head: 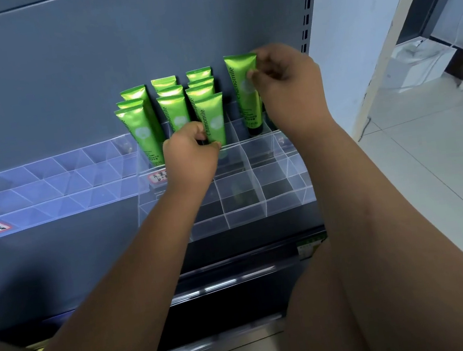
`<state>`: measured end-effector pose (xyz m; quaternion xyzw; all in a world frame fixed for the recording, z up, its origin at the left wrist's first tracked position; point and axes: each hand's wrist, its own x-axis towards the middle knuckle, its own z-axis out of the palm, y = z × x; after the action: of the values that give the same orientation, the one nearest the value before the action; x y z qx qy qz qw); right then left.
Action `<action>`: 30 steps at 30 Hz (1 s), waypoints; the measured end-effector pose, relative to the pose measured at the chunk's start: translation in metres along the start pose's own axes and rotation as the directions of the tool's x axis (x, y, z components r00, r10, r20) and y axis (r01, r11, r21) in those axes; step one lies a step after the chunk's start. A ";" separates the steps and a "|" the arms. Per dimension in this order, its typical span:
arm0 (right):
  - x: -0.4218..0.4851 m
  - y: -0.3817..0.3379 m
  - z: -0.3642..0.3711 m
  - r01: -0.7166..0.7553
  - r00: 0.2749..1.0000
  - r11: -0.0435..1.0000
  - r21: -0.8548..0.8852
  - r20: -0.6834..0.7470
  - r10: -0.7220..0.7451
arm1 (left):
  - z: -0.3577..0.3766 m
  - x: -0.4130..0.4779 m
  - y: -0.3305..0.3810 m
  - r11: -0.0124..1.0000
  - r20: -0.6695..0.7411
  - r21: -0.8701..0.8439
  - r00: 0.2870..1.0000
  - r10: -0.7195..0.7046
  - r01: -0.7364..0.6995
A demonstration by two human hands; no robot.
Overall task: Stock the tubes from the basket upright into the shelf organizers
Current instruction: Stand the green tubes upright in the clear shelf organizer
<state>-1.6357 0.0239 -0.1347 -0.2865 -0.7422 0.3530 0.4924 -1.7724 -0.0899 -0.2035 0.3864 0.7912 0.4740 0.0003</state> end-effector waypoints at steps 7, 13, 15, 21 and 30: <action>0.005 0.001 -0.002 0.041 0.999 0.987 -0.156 0.034 -0.036 | -0.006 -0.003 0.007 0.996 -0.006 -0.044 0.997 -0.074 0.073; 0.005 0.001 -0.007 0.109 0.993 0.961 -0.252 0.072 -0.094 | -0.007 -0.006 0.009 0.997 -0.019 -0.058 0.998 -0.054 0.053; 0.004 0.002 -0.006 0.150 0.987 0.933 -0.327 0.102 -0.123 | -0.006 -0.006 0.008 0.997 -0.019 -0.053 0.998 -0.057 0.056; 0.002 -0.001 0.000 0.177 0.982 0.852 -0.493 0.149 -0.118 | -0.007 -0.008 0.010 0.999 -0.028 -0.022 0.999 -0.034 0.033; 0.002 -0.002 -0.006 0.154 0.988 0.822 -0.549 0.079 -0.133 | -0.007 -0.008 0.012 0.999 -0.017 -0.020 0.999 -0.032 0.031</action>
<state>-1.6313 0.0261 -0.1306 -0.3534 -0.8409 0.0907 0.3998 -1.7621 -0.0973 -0.1940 0.3697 0.7926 0.4849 0.0046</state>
